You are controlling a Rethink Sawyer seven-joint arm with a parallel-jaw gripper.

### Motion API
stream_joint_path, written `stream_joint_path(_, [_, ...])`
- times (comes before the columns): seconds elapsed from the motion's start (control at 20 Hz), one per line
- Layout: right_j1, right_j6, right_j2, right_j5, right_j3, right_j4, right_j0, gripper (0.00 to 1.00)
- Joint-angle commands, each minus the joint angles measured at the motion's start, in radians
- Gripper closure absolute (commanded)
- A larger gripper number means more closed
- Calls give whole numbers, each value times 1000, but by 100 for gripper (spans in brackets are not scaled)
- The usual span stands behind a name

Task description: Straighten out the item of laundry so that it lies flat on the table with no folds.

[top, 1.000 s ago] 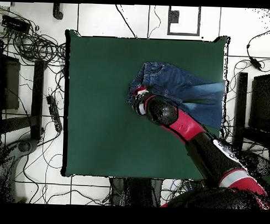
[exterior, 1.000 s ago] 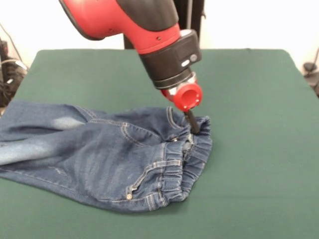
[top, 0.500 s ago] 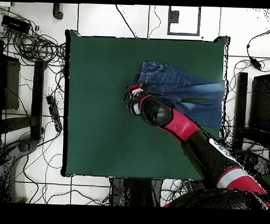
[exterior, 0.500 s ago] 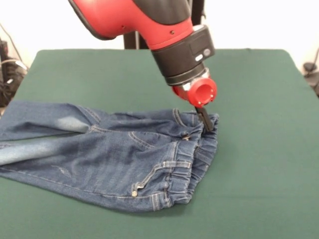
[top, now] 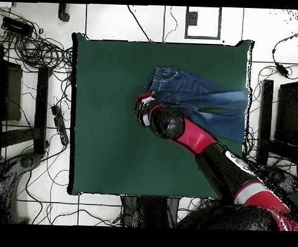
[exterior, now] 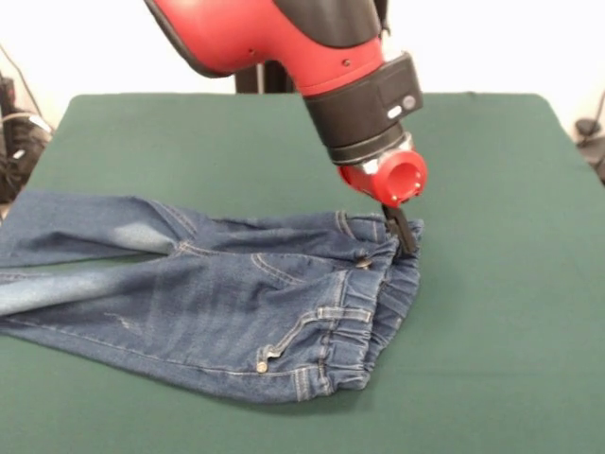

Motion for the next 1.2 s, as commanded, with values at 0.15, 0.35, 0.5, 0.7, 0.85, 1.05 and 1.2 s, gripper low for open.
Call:
stream_joint_path(0.15, [93, 90, 97, -103, -12, -19, 106, 100])
stream_joint_path(0.35, [99, 86, 122, -131, 2, -29, 91, 100])
stream_joint_path(0.5, [110, 78, 127, -140, -2, -34, 88, 100])
stream_joint_path(0.7, [120, 77, 148, -168, 5, -54, 77, 100])
stream_joint_path(0.85, [120, 83, 161, -175, 13, -64, 73, 100])
stream_joint_path(1.05, [91, 107, 184, -165, 44, -62, 67, 100])
stream_joint_path(1.2, [50, 132, 199, -150, 70, -40, 70, 100])
